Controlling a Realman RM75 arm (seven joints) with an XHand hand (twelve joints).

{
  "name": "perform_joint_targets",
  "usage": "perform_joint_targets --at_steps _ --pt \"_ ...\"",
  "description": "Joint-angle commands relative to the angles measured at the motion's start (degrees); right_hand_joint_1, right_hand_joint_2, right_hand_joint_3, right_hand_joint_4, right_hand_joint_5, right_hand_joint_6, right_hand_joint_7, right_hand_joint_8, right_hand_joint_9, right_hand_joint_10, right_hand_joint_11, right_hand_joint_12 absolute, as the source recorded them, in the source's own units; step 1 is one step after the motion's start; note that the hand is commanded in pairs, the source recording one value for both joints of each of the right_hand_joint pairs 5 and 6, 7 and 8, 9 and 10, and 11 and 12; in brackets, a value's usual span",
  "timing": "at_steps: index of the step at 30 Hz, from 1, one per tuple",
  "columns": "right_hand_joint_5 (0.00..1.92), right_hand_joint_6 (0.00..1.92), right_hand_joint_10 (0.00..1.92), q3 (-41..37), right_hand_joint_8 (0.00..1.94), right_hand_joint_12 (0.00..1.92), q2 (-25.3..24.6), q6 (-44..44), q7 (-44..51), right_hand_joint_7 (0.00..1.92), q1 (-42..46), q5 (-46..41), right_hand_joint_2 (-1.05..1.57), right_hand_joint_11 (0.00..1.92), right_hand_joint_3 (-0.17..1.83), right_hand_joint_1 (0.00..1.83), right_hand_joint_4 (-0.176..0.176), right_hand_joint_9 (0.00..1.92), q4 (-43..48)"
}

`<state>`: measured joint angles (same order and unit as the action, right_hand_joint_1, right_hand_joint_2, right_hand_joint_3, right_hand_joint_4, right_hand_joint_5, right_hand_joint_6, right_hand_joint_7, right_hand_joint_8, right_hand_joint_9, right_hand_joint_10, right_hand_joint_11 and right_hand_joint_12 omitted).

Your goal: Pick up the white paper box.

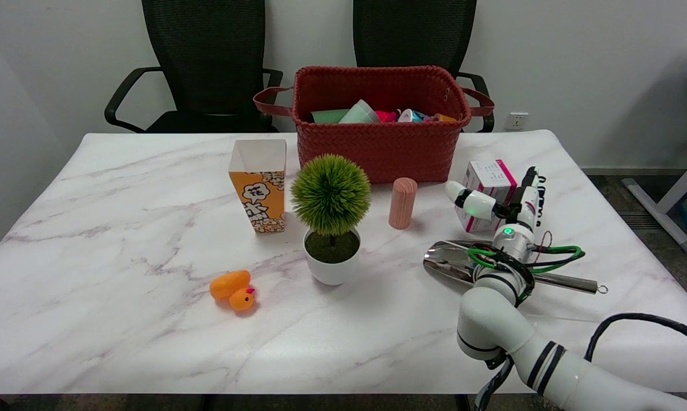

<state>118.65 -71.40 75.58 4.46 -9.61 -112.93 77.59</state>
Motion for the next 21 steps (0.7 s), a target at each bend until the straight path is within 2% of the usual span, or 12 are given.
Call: perform_joint_targets --at_steps 1,4,8,10,15,19,21 --pt "0.0 0.0 0.0 -0.6 0.0 0.0 0.1 -0.7 -0.6 0.0 -0.2 -1.5 0.07 0.0 0.67 1.19 0.0 0.0 -1.4" --pt "0.0 0.0 0.08 -0.6 0.05 0.0 0.1 -0.5 -0.6 0.05 -0.4 -1.5 0.1 0.0 0.65 1.19 0.0 0.08 -1.4" --pt "0.0 0.0 0.34 -0.6 0.39 0.01 0.1 -0.4 -1.9 0.39 -0.6 -1.2 0.16 0.01 0.62 1.19 0.0 0.34 -1.6" --pt "0.01 0.01 0.42 -0.6 0.5 0.07 0.1 -0.4 -3.6 0.5 -0.6 -0.9 0.21 0.07 0.61 1.2 0.0 0.42 -2.0" --pt "0.25 0.25 0.57 -0.6 0.71 0.29 0.1 -0.3 -4.7 0.71 -0.6 -0.2 0.35 0.29 0.63 1.21 0.0 0.57 -2.4" --pt "0.63 0.63 0.66 -0.6 0.83 0.38 0.1 -0.3 -4.7 0.83 -0.9 -0.1 0.45 0.38 0.66 1.21 0.0 0.66 -2.2" --pt "0.68 0.68 0.69 -0.6 0.94 0.42 0.1 -0.1 -4.7 0.94 -0.9 0.5 0.49 0.42 0.65 1.21 0.0 0.69 -2.2"
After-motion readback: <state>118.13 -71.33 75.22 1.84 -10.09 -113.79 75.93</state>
